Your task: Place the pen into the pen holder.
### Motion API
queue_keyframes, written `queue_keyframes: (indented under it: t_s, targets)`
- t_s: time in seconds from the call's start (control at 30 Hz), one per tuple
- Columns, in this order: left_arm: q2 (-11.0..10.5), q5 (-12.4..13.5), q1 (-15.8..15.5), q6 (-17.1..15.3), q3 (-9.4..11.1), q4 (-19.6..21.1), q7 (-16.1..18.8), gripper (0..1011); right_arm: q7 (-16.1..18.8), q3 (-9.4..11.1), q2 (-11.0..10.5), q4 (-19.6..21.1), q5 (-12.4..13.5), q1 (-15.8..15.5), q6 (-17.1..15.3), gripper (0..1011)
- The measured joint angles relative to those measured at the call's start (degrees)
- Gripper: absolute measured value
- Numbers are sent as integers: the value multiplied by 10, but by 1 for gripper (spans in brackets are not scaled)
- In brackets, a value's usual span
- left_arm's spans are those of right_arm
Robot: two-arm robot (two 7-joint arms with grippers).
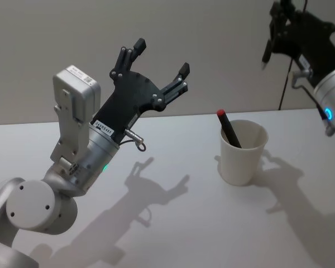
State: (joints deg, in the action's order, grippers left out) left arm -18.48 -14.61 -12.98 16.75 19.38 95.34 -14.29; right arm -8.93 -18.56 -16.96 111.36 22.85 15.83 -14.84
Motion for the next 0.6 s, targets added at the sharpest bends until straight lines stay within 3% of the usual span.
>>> queue_keyframes:
  t_s: [0.6]
  targets:
    - [0, 0, 0, 0, 0, 0, 0, 1001, 8, -15, 6, -28, -28, -25, -26, 131]
